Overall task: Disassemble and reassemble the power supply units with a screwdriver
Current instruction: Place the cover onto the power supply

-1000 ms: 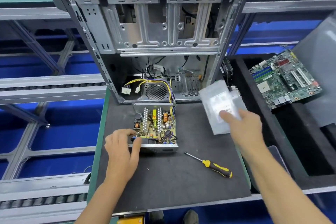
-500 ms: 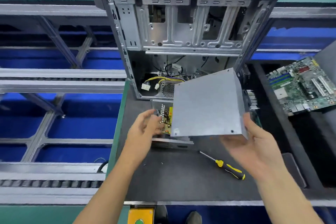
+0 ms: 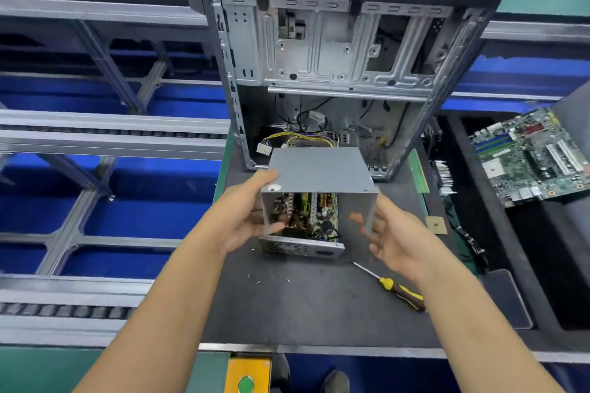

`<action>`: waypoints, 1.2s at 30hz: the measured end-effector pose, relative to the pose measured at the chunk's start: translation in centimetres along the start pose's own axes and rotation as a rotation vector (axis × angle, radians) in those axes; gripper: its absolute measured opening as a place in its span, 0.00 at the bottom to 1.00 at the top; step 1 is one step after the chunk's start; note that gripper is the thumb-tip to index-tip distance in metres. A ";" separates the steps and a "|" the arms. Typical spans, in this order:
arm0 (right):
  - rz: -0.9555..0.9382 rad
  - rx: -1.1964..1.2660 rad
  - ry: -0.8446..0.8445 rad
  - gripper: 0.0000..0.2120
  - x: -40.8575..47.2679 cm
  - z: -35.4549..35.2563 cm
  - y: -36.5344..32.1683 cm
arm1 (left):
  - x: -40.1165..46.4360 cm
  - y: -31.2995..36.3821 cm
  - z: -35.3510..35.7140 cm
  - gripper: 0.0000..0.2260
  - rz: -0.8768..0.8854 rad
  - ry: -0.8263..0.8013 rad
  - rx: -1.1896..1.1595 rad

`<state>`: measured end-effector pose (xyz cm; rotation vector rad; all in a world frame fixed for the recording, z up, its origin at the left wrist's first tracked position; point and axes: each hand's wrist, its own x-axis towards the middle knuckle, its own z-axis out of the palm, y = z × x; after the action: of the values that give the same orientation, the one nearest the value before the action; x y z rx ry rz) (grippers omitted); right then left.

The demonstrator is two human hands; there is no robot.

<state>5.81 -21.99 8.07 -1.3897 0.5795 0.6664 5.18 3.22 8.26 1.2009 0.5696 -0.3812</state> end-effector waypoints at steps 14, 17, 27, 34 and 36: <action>-0.324 -0.283 -0.113 0.29 -0.3 0.6 0.0 | 1.0 -2.0 -3.4 0.09 0.143 -0.030 -0.081; -0.348 -0.238 -0.092 0.27 -0.1 0.7 0.2 | 1.1 -2.1 -3.6 0.13 0.134 -0.037 -0.117; -0.218 -0.325 -0.101 0.40 1.4 0.9 -0.9 | 1.9 -2.2 -3.1 0.12 0.122 -0.041 -0.117; -0.079 -0.290 -0.137 0.28 4.3 -0.2 -0.7 | 2.2 0.1 -0.2 0.18 0.143 -0.010 0.214; -0.058 -0.273 -0.155 0.30 4.3 -0.4 -0.5 | 2.4 0.4 0.3 0.20 0.131 0.031 0.225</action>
<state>9.18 -22.00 5.29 -1.5845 0.3318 0.8204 7.33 3.12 7.19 1.4544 0.4802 -0.3221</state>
